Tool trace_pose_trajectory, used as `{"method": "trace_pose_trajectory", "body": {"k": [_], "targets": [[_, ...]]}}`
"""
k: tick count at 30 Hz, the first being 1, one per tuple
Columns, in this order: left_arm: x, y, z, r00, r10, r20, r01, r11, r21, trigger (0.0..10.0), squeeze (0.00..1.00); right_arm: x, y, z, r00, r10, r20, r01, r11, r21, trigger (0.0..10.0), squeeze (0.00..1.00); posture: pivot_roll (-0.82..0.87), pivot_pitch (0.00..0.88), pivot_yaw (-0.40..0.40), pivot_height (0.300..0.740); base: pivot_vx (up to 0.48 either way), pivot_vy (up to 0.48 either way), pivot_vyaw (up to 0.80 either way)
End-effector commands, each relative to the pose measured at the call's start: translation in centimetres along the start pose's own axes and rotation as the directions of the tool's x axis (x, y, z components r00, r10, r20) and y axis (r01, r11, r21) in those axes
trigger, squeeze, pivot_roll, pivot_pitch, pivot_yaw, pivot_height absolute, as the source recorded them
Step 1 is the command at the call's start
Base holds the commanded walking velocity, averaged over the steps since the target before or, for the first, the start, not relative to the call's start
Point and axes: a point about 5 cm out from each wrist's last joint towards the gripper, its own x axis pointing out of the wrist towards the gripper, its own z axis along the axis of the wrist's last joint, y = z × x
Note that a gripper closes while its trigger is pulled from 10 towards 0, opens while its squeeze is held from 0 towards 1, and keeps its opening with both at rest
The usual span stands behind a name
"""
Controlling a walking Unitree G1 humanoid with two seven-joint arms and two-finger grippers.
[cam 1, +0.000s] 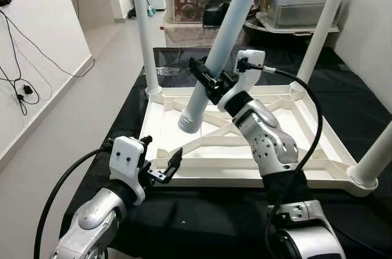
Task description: Building children table
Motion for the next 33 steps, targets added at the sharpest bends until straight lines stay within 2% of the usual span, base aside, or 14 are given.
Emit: {"method": "trace_pose_trajectory", "body": {"k": [1, 7, 11, 12, 13, 14, 15, 19, 20, 21, 22, 26, 27, 33], "targets": [[0.3, 0.8, -0.1, 0.998, 0.06, -0.005, -0.06, 0.997, 0.053, 10.0, 0.0, 0.2, 1.4, 0.3, 0.998, 0.044, 0.039, -0.044, 0.999, -0.014, 0.0, 0.0, 0.04, 0.0, 0.009, 0.74, 0.0, 0.0, 0.0], [1.3, 0.8, 0.2, 0.997, 0.077, 0.028, -0.079, 0.993, 0.083, 10.0, 0.0, 0.1, 2.6, 0.1, 0.995, 0.082, 0.063, -0.08, 0.996, -0.032, 0.0, 0.0, 0.04, 0.0, 0.011, 0.74, 0.0, 0.0, 0.0], [1.9, -0.5, 0.2, 0.999, -0.036, 0.027, 0.035, 0.998, 0.046, 10.0, 0.0, 0.1, 3.4, -0.1, 0.991, 0.114, 0.066, -0.112, 0.993, -0.045, 0.0, 0.0, 0.04, 0.0, 0.011, 0.74, 0.0, 0.0, 0.0], [1.9, -0.9, -0.1, 0.997, -0.073, 0.013, 0.072, 0.997, 0.03, 10.0, 0.03, 0.1, 3.5, -0.1, 0.991, 0.119, 0.066, -0.116, 0.992, -0.046, 0.0, 0.0, 0.04, 0.0, 0.011, 0.74, 0.0, 0.0, 0.0], [2.0, -1.3, -0.3, 0.994, -0.104, 0.011, 0.104, 0.994, 0.022, 10.0, 0.85, 0.1, 3.6, -0.1, 0.991, 0.12, 0.066, -0.117, 0.992, -0.045, 0.0, 0.0, 0.04, 0.0, 0.011, 0.74, 0.0, 0.0, 0.0], [2.0, -1.3, -0.3, 0.994, -0.104, 0.011, 0.104, 0.994, 0.022, 10.0, 0.85, 0.1, 3.6, -0.1, 0.991, 0.12, 0.066, -0.117, 0.992, -0.045, 0.0, 0.0, 0.04, 0.0, 0.011, 0.74, 0.0, 0.0, 0.0], [2.0, -1.6, -0.4, 0.993, -0.117, 0.006, 0.117, 0.993, 0.015, 10.0, 1.0, 0.0, 3.6, -0.1, 0.991, 0.12, 0.066, -0.117, 0.992, -0.046, 0.0, 0.0, 0.04, 0.0, 0.011, 0.74, 0.0, 0.0, 0.0], [2.4, -2.0, -0.7, 0.99, -0.137, -0.018, 0.138, 0.988, 0.074, 10.0, 1.0, 0.0, 3.8, -0.3, 0.99, 0.127, 0.059, -0.125, 0.991, -0.039, 0.0, 0.0, 0.04, 0.0, 0.008, 0.74, 0.0, 0.0, 0.0], [2.6, -1.8, -0.7, 0.992, -0.123, -0.017, 0.124, 0.988, 0.087, 10.0, 0.47, 0.0, 3.9, -0.4, 0.989, 0.135, 0.054, -0.133, 0.99, -0.04, 0.0, 0.0, 0.04, 0.0, 0.005, 0.74, 0.0, 0.0, 0.0], [2.6, -1.8, -0.7, 0.992, -0.123, -0.017, 0.124, 0.988, 0.087, 10.0, 0.47, 0.0, 3.9, -0.4, 0.989, 0.135, 0.054, -0.133, 0.99, -0.04, 0.0, 0.0, 0.04, 0.0, 0.005, 0.74, 0.0, 0.0, 0.0], [2.8, -1.6, -0.6, 0.994, -0.112, -0.013, 0.112, 0.989, 0.094, 10.0, 0.0, -0.1, 4.0, -0.5, 0.989, 0.14, 0.052, -0.138, 0.99, -0.042, 0.0, 0.0, 0.04, 0.0, 0.005, 0.74, 0.0, 0.0, 0.0], [3.3, -0.9, -0.1, 0.998, -0.054, 0.012, 0.052, 0.991, 0.119, 10.0, 0.0, -0.3, 4.3, -0.9, 0.987, 0.156, 0.037, -0.154, 0.987, -0.039, 0.0, 0.0, 0.04, 0.0, 0.005, 0.74, 0.0, 0.0, 0.0], [3.4, -0.8, -0.1, 0.999, -0.047, 0.013, 0.044, 0.987, 0.152, 10.0, 0.0, -0.5, 4.5, -1.1, 0.985, 0.168, 0.028, -0.166, 0.985, -0.053, 0.0, 0.0, 0.04, 0.0, 0.005, 0.74, 0.0, 0.0, 0.0], [3.4, -0.7, -0.2, 0.999, -0.047, 0.006, 0.046, 0.988, 0.146, 10.0, 0.0, -0.6, 4.7, -1.4, 0.983, 0.185, 0.016, -0.183, 0.98, -0.08, 0.0, 0.0, 0.04, 0.0, 0.004, 0.74, 0.0, 0.0, 0.0]]}}
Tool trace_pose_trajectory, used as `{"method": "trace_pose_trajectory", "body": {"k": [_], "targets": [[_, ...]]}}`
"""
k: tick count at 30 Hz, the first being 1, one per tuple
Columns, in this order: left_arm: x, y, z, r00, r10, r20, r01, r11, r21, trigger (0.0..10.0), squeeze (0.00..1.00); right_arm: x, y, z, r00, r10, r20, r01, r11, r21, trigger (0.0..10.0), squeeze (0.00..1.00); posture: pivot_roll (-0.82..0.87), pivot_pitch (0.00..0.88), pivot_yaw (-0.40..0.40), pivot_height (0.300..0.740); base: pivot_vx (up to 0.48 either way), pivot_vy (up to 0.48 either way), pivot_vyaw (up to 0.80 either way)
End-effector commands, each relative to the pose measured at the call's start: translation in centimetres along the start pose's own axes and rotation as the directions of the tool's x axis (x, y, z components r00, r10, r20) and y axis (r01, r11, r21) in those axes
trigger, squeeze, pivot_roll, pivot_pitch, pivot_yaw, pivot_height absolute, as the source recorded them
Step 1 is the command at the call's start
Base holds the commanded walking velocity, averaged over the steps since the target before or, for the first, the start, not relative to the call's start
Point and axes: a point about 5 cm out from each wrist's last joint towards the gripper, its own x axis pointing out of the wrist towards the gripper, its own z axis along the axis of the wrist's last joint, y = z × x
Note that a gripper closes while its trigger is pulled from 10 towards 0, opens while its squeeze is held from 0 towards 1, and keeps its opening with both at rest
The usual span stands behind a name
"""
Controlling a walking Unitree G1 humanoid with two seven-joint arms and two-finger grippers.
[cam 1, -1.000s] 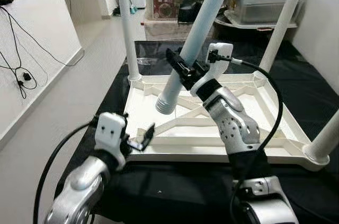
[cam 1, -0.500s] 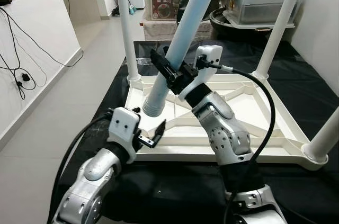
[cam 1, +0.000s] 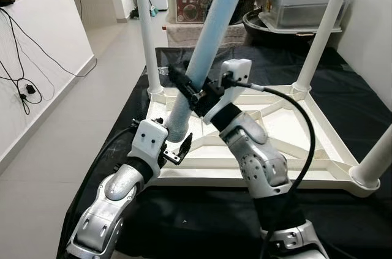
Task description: Building children table
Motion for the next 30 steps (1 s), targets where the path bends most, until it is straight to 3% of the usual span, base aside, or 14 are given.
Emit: {"method": "trace_pose_trajectory", "body": {"k": [1, 22, 28, 29, 30], "targets": [[-0.04, 0.35, -0.35, 1.0, 0.013, -0.008, -0.013, 1.0, 0.003, 10.0, 0.0, 0.01, 0.4, 0.24, 1.0, 0.018, 0.018, -0.018, 1.0, -0.019, 0.0, 0.0, 0.04, 0.0, 0.005, 0.74, 0.0, 0.0, 0.0], [0.36, 0.39, -0.71, 1.0, 0.022, -0.001, -0.022, 1.0, -0.02, 10.0, 0.0, -0.34, 1.29, -0.14, 0.999, 0.05, 0.005, -0.05, 0.999, -0.004, 0.0, 0.0, 0.03, 0.004, 0.007, 0.74, 0.0, 0.0, 0.0], [0.76, -0.28, -0.48, 1.0, -0.006, 0.011, 0.006, 1.0, -0.022, 10.0, 0.0, -0.48, 1.38, -0.3, 0.999, 0.052, 0.001, -0.052, 0.999, -0.005, 0.0, 0.0, 0.03, 0.004, 0.007, 0.74, 0.0, 0.0, 0.0], [0.82, -0.29, -0.52, 1.0, -0.007, 0.012, 0.007, 1.0, -0.024, 8.5, 0.0, -0.5, 1.39, -0.29, 0.999, 0.051, 0.001, -0.051, 0.999, -0.004, 0.0, 0.0, 0.03, 0.004, 0.007, 0.74, 0.0, 0.0, 0.0], [0.82, -0.29, -0.52, 1.0, -0.007, 0.012, 0.007, 1.0, -0.024, 8.5, 0.0, -0.5, 1.39, -0.29, 0.999, 0.051, 0.001, -0.051, 0.999, -0.004, 0.0, 0.0, 0.03, 0.004, 0.007, 0.74, 0.0, 0.0, 0.0]]}}
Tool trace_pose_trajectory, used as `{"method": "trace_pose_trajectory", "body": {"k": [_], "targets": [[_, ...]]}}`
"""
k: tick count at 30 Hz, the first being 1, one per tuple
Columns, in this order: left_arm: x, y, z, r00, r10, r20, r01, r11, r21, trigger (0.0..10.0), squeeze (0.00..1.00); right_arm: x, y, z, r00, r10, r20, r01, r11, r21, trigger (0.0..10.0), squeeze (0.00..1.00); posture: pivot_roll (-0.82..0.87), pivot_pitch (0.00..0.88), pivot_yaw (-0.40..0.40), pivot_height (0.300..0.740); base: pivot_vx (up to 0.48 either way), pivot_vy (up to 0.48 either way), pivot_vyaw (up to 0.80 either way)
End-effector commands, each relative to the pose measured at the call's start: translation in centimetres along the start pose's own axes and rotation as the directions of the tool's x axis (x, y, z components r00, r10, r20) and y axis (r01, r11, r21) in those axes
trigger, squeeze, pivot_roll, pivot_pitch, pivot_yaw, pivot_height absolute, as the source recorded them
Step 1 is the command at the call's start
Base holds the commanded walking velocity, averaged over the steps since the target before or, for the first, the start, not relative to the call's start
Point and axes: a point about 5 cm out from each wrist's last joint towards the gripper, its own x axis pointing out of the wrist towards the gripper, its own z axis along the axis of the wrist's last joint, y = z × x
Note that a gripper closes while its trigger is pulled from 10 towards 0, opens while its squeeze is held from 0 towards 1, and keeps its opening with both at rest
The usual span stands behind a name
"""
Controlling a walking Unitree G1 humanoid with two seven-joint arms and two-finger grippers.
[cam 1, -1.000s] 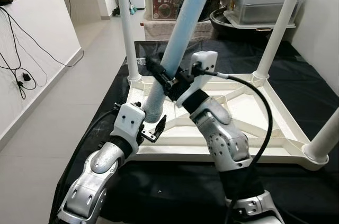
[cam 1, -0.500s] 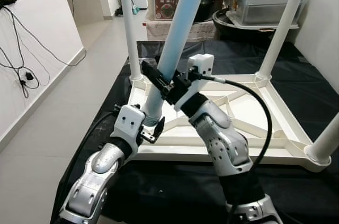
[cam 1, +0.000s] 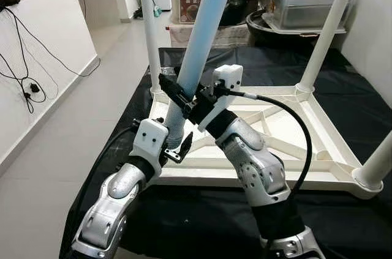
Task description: Building children table
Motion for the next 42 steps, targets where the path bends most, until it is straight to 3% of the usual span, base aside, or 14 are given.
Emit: {"method": "trace_pose_trajectory", "body": {"k": [1, 2, 3, 13, 14, 15, 16, 17, 19, 20, 23, 26, 27, 42], "targets": [[0.2, -0.1, -0.3, 1.0, -0.008, -0.008, 0.008, 1.0, 0.01, 8.5, 0.0, 0.2, 0.5, 0.3, 1.0, 0.021, 0.01, -0.021, 1.0, -0.006, 0.0, 0.0, 0.03, 0.004, 0.007, 0.74, 0.0, 0.0, 0.0], [0.2, -0.1, -0.4, 1.0, -0.007, -0.007, 0.008, 1.0, 0.01, 2.5, 0.0, 0.1, 0.6, 0.3, 1.0, 0.021, 0.011, -0.021, 1.0, -0.006, 0.0, 0.0, 0.03, 0.004, 0.007, 0.74, 0.0, 0.0, 0.0], [0.2, -0.1, -0.4, 1.0, -0.007, -0.007, 0.007, 1.0, 0.009, 0.0, 0.0, 0.1, 0.6, 0.3, 1.0, 0.021, 0.011, -0.021, 1.0, -0.006, 0.0, 0.0, 0.03, 0.004, 0.007, 0.74, 0.0, 0.0, 0.0], [0.2, 0.0, -0.6, 1.0, -0.005, -0.011, 0.005, 1.0, 0.007, 0.0, 0.0, 0.1, 0.6, 0.3, 1.0, 0.021, 0.01, -0.021, 1.0, -0.007, 0.0, 0.0, 0.03, 0.004, 0.007, 0.74, 0.0, 0.0, 0.0], [0.2, 0.2, -0.7, 1.0, 0.006, -0.015, -0.005, 1.0, 0.012, 1.3, 0.0, 0.1, 0.6, 0.3, 1.0, 0.022, 0.005, -0.022, 1.0, -0.009, 0.9, 0.0, 0.03, 0.004, 0.007, 0.74, 0.0, 0.0, 0.0], [0.2, 0.2, -0.8, 1.0, 0.01, -0.027, -0.009, 1.0, 0.023, 6.5, 0.0, 0.1, 0.6, 0.3, 1.0, 0.026, 0.0, -0.026, 1.0, -0.01, 4.3, 0.0, 0.03, 0.004, 0.007, 0.74, 0.0, 0.0, 0.0], [0.2, 0.2, -0.8, 1.0, 0.01, -0.027, -0.009, 1.0, 0.023, 6.5, 0.0, 0.1, 0.6, 0.3, 1.0, 0.026, 0.0, -0.026, 1.0, -0.01, 4.3, 0.0, 0.03, 0.004, 0.007, 0.74, 0.0, 0.0, 0.0], [0.2, 0.3, -1.0, 0.999, 0.012, -0.033, -0.011, 1.0, 0.03, 10.0, 0.0, 0.1, 0.6, 0.2, 0.999, 0.033, -0.006, -0.033, 0.999, -0.011, 10.0, 0.0, 0.03, 0.004, 0.007, 0.74, 0.0, 0.0, 0.0], [0.1, 0.4, -1.1, 0.999, 0.013, -0.038, -0.012, 0.999, 0.035, 10.0, 0.0, 0.1, 0.7, 0.1, 0.999, 0.043, -0.011, -0.043, 0.999, -0.008, 10.0, 0.0, 0.03, 0.004, 0.007, 0.74, 0.0, 0.0, 0.0], [0.1, 0.4, -1.2, 0.999, 0.011, -0.042, -0.009, 0.999, 0.043, 10.0, 0.0, 0.0, 0.8, 0.1, 0.999, 0.047, -0.015, -0.047, 0.999, -0.009, 10.0, 1.0, 0.03, 0.004, 0.007, 0.74, 0.0, 0.0, 0.0], [0.0, 0.5, -1.2, 0.999, 0.009, -0.046, -0.006, 0.999, 0.05, 10.0, 0.0, 0.0, 0.8, 0.0, 0.999, 0.05, -0.017, -0.05, 0.999, -0.009, 10.0, 1.0, 0.03, 0.004, 0.007, 0.74, 0.0, 0.0, 0.0], [-0.1, 0.6, -1.2, 0.999, 0.009, -0.047, -0.006, 0.998, 0.056, 10.0, 0.0, 0.0, 0.9, -0.1, 0.998, 0.06, -0.025, -0.06, 0.998, -0.002, 10.0, 0.91, 0.03, 0.004, 0.007, 0.74, 0.0, 0.0, 0.0], [-0.3, 0.7, -1.3, 0.999, 0.007, -0.052, -0.004, 0.998, 0.069, 10.0, 0.0, 0.0, 1.0, -0.1, 0.997, 0.068, -0.03, -0.068, 0.998, 0.001, 10.0, 0.0, 0.03, 0.004, 0.007, 0.74, 0.0, 0.0, 0.0], [-1.3, 1.3, -1.9, 0.994, -0.046, -0.096, 0.061, 0.985, 0.159, 10.0, 0.0, -0.2, 1.4, -1.0, 0.991, 0.109, -0.083, -0.108, 0.994, 0.023, 10.0, 0.0, 0.03, 0.0, 0.011, 0.74, 0.0, 0.0, 0.0]]}}
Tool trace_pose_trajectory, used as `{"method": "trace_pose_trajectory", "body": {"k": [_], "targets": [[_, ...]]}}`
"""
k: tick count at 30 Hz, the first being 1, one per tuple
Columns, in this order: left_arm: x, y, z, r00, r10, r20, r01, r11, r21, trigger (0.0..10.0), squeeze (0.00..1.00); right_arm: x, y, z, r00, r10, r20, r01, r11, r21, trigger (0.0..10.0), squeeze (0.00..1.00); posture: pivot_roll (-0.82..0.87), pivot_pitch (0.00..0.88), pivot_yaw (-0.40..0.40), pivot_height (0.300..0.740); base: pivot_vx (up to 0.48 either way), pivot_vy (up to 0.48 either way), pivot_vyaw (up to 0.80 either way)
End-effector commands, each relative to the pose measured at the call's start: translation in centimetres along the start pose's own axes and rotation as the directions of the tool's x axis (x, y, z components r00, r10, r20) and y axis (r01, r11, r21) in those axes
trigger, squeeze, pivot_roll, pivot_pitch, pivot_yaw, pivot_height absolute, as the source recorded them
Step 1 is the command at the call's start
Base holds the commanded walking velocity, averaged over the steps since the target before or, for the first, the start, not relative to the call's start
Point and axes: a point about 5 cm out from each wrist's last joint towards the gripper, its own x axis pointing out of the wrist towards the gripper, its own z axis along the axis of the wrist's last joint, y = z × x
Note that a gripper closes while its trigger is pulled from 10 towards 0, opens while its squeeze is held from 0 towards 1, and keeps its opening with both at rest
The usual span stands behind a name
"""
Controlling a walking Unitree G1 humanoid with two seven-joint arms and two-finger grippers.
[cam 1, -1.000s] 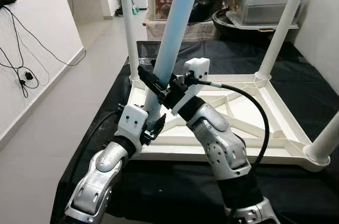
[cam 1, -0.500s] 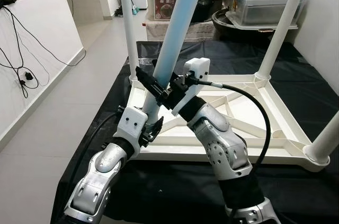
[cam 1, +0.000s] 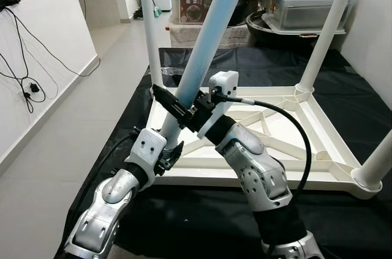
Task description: Building children table
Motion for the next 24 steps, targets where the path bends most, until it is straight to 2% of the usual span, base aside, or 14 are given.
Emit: {"method": "trace_pose_trajectory", "body": {"k": [1, 19, 20, 21, 24], "targets": [[-0.2, 0.0, 0.1, 1.0, -0.018, 0.01, 0.017, 0.999, 0.04, 10.0, 0.0, 0.1, 0.6, -0.4, 0.999, 0.037, -0.025, -0.037, 0.999, 0.001, 10.0, 0.0, 0.03, 0.0, 0.011, 0.74, 0.0, 0.0, 0.0], [0.0, -0.5, 0.0, 0.999, -0.037, 0.006, 0.036, 0.998, 0.05, 10.0, 0.0, -0.2, 0.7, -1.1, 0.997, 0.042, -0.067, -0.043, 0.999, -0.009, 10.0, 0.0, 0.03, 0.0, 0.011, 0.74, 0.0, 0.0, 0.0], [0.0, -0.7, -0.1, 0.999, -0.044, 0.005, 0.043, 0.998, 0.052, 10.0, 0.0, -0.3, 0.7, -1.1, 0.997, 0.042, -0.067, -0.043, 0.999, -0.004, 2.0, 0.0, 0.03, 0.0, 0.011, 0.74, 0.0, 0.0, 0.0], [0.0, -0.9, -0.2, 0.999, -0.051, 0.002, 0.051, 0.997, 0.053, 10.0, 0.0, -0.3, 0.8, -1.1, 0.997, 0.046, -0.066, -0.046, 0.999, 0.005, 0.0, 0.0, 0.03, 0.0, 0.011, 0.74, 0.0, 0.0, 0.0], [-0.1, -1.3, -0.4, 0.998, -0.063, -0.002, 0.063, 0.996, 0.058, 10.0, 0.0, -0.3, 0.8, -1.1, 0.997, 0.048, -0.065, -0.047, 0.999, 0.013, 0.0, 0.0, 0.03, 0.0, 0.011, 0.74, 0.0, 0.0, 0.0]]}}
